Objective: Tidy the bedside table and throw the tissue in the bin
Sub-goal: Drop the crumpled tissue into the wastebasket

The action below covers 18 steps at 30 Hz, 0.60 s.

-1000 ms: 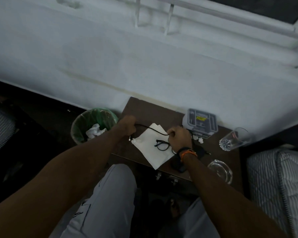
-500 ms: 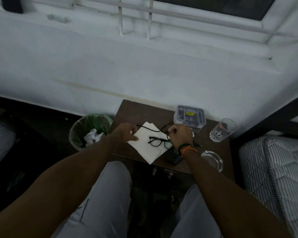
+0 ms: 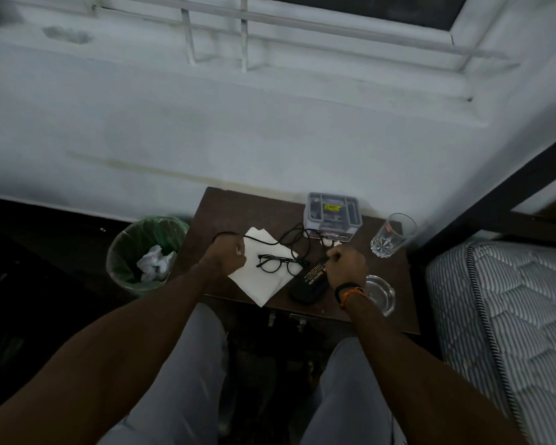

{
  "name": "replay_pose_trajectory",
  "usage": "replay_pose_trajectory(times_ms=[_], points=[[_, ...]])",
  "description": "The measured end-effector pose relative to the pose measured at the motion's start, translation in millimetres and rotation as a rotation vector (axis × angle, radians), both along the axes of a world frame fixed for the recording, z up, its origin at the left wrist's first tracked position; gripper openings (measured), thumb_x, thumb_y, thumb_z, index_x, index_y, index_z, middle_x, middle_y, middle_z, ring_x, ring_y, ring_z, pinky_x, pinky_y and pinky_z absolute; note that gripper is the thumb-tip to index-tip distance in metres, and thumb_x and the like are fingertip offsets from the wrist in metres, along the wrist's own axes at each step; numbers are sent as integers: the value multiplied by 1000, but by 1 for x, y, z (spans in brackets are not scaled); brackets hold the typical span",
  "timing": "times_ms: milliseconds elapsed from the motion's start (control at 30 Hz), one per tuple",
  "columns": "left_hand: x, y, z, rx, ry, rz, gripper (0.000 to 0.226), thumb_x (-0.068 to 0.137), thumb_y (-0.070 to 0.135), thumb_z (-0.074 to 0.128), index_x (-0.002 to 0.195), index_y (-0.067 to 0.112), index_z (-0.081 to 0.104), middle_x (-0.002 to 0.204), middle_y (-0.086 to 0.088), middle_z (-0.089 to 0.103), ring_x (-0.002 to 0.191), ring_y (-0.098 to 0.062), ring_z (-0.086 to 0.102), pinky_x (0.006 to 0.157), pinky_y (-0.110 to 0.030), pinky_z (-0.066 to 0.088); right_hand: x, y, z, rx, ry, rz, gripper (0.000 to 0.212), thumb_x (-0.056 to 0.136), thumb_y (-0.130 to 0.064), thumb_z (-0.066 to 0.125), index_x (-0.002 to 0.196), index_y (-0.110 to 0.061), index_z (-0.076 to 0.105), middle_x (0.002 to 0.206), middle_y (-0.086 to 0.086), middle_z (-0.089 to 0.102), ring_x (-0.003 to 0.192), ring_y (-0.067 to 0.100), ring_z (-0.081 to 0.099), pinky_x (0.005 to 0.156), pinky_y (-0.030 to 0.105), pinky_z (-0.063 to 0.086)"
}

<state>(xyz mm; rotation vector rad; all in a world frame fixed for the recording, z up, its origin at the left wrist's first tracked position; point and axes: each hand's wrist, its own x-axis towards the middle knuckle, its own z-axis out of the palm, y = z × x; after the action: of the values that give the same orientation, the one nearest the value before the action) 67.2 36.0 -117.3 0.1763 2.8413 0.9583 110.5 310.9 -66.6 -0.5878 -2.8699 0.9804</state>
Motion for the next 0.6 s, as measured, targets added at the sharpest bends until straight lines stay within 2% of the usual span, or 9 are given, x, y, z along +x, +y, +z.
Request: replay_pose_trajectory(times_ms=[67,167,233,300,467,533,600], points=[[-3,7,8,72,-32,91,5,77,8,69,78,4,66,82,-8,67,78,-22,63,71,-29,48,0,8,-1,7,29,-53,26,79,-1,60,96,-13,76,105,13,73,101,35,66,85,38,52],[-7,18,15,280,-86,199,5,83,14,63,78,12,63,79,-8,68,69,-24,69,67,-39,60,-2,21,-2,50,24,-99,27,84,-3,55,99,-13,75,106,15,71,102,37,64,86,39,51],[-8,29,21,404,-98,204,8,85,8,59,84,14,65,78,-13,67,66,-24,68,61,-38,60,-3,29,-4,56,1,-121,27,87,-4,53,101,-13,75,109,17,69,105,38,63,88,41,50],[-10,42,27,447,-102,159,15,86,4,56,89,12,69,77,-14,67,66,-20,65,58,-33,57,-5,37,-8,74,-40,-114,27,88,-5,53,103,-12,74,113,18,68,107,39,61,90,42,50],[-14,64,26,494,-122,185,16,90,8,60,85,6,74,83,-10,71,67,-16,64,58,-28,57,-20,47,-21,160,-94,77,34,91,-6,50,119,-12,68,124,17,62,119,37,55,98,39,45],[-13,66,19,509,-144,249,13,90,9,63,87,4,74,84,-9,70,64,-13,64,54,-23,56,-30,50,-28,181,-108,167,45,86,-2,52,126,-17,64,129,15,59,124,36,51,101,39,43],[-14,63,10,516,-163,296,11,89,11,66,87,4,74,83,-8,69,64,-14,64,56,-24,58,-40,52,-36,201,-113,258,56,80,1,55,131,-21,61,131,14,56,124,36,49,103,41,44]])
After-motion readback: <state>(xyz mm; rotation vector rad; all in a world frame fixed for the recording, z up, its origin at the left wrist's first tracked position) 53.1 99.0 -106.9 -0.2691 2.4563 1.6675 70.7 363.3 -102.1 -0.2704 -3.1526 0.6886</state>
